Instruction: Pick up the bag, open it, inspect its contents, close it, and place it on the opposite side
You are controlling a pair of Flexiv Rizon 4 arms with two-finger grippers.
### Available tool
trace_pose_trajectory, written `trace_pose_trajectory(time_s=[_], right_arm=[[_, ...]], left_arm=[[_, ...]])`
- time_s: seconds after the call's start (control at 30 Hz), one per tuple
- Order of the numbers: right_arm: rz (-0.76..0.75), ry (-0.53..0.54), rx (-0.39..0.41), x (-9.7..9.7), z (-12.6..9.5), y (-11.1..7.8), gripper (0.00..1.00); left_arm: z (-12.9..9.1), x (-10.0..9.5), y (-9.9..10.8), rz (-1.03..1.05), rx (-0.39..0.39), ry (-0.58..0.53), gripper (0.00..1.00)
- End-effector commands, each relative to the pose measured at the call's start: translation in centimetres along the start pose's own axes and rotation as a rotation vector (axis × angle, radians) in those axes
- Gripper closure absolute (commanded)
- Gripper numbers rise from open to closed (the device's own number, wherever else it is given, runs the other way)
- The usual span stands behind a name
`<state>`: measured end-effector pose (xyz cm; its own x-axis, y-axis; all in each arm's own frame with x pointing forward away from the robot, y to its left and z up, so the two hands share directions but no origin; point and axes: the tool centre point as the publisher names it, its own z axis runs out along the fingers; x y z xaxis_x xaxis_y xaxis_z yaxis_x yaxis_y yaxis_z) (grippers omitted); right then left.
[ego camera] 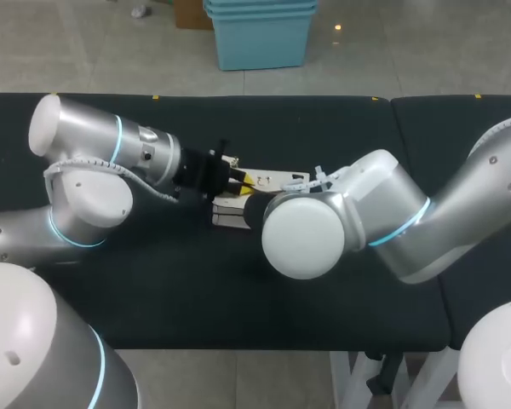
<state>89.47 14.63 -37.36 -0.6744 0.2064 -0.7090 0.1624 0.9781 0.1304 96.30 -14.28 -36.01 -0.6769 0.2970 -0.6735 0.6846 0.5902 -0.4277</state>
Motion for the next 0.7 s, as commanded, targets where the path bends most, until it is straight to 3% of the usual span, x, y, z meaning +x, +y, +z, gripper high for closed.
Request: trace_pose_trajectory(time_s=[0.03,0.2,0.23,0.27,0.3,0.57,0.63,0.7], right_arm=[[0.001,-0.001,0.001,0.2,0.1,-0.1,1.0],[0.001,-0.001,0.001,0.2,0.1,-0.1,1.0],[0.001,-0.001,0.001,0.2,0.1,-0.1,1.0],[0.001,-0.001,0.001,0.2,0.1,-0.1,1.0],[0.001,-0.001,0.001,0.2,0.1,-0.1,1.0],[0.001,-0.001,0.001,0.2,0.1,-0.1,1.0],[0.001,-0.001,0.001,0.2,0.1,-0.1,1.0],[0.001,-0.001,0.001,0.2,0.1,-0.1,1.0]], left_arm=[[0.0,0.0,0.8,-0.015,0.004,-0.005,1.0],[0.1,-0.4,0.1,-0.017,0.028,-0.023,1.0],[0.0,-0.6,-0.1,-0.017,0.032,-0.031,0.71],[-0.2,-0.7,-0.2,-0.016,0.036,-0.041,0.56],[-0.4,-0.9,-0.3,-0.018,0.037,-0.046,0.53],[-1.2,-1.8,-1.2,-0.018,0.035,-0.075,0.51],[-1.2,-1.8,-1.3,-0.016,0.03,-0.073,0.54],[-0.8,-1.7,-1.4,-0.01,0.022,-0.055,0.64]])
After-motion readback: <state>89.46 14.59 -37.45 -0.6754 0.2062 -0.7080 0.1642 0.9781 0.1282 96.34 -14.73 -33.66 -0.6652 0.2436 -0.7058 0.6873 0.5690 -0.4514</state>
